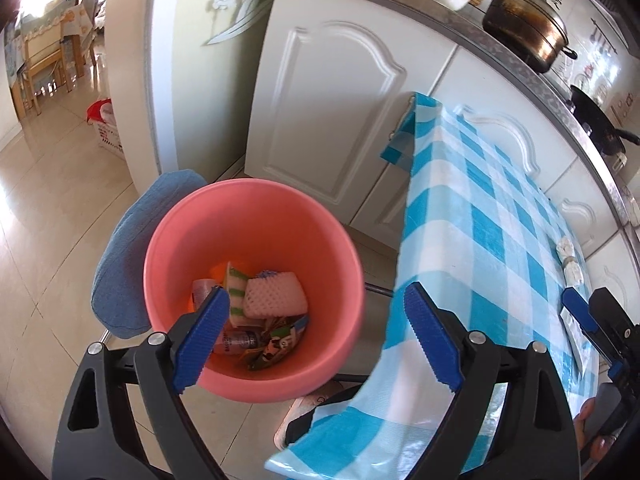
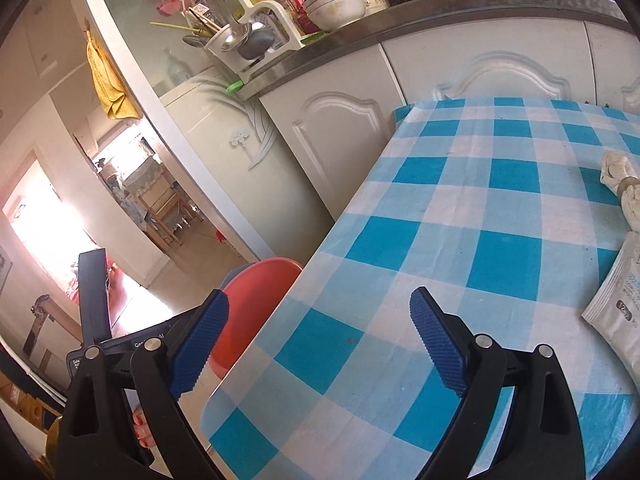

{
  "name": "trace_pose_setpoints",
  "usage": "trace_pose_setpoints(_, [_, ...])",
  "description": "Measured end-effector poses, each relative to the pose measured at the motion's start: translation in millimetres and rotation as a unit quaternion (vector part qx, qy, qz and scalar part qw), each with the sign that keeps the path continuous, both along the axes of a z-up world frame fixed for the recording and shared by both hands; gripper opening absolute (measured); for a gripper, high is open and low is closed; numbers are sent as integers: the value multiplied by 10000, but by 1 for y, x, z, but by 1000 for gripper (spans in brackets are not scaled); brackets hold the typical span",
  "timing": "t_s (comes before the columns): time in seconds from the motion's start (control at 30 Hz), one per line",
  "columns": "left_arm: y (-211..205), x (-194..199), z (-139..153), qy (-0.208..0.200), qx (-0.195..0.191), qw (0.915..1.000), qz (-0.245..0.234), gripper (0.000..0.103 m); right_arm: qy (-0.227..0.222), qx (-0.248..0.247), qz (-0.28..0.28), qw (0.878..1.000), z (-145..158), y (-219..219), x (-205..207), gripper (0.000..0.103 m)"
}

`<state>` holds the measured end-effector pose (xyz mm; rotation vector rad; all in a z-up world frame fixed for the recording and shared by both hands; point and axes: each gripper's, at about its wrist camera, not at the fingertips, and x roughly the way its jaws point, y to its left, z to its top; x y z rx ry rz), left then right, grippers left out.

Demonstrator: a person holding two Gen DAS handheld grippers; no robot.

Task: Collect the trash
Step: 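Move both tools back over the table toward the cloth bundle and white bag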

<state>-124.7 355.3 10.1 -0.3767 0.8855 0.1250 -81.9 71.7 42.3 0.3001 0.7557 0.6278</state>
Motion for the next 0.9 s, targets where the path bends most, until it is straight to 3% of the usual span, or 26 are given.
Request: trace_pose_setpoints(0.9, [-144, 18, 24, 182, 557, 9905, -1244, 89, -21, 873, -703, 9937, -10, -154, 2, 92])
